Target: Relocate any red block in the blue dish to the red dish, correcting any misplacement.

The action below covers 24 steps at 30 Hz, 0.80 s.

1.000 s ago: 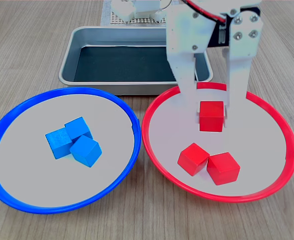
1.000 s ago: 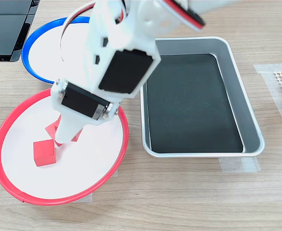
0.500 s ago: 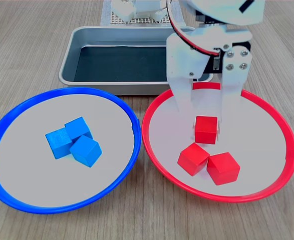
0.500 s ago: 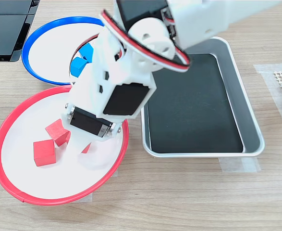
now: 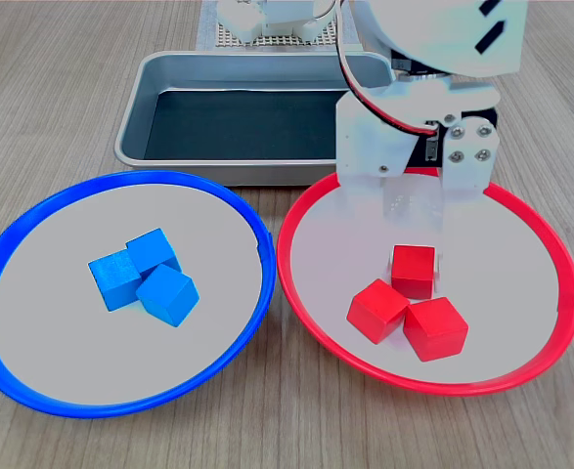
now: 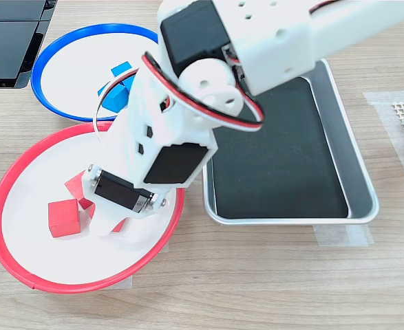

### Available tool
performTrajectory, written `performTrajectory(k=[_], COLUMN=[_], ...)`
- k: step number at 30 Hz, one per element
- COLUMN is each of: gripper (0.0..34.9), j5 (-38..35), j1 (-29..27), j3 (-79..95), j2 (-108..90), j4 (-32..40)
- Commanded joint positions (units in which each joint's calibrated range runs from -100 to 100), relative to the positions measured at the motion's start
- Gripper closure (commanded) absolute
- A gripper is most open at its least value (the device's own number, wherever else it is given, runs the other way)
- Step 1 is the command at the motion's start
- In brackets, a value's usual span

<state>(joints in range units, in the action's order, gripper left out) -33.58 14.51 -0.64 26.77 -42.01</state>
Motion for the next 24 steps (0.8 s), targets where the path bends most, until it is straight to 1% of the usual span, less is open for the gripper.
performTrajectory(k=[1, 4, 7, 10, 20, 24], gripper=[26.1, 22.8, 21.6, 21.3, 22.0, 24.4], j5=[0.6, 0.7, 0.7, 0.7, 0.5, 1.4], j1=[0.2, 0.0, -0.2, -0.3, -1.3, -2.6], j3=[-3.0, -3.0, -3.0, -2.9, 1.9, 6.4], j2=[-0.4, -0.6, -1.3, -2.2, -13.4, -21.1], j4=[0.9, 0.6, 0.2, -0.1, 0.6, 1.4])
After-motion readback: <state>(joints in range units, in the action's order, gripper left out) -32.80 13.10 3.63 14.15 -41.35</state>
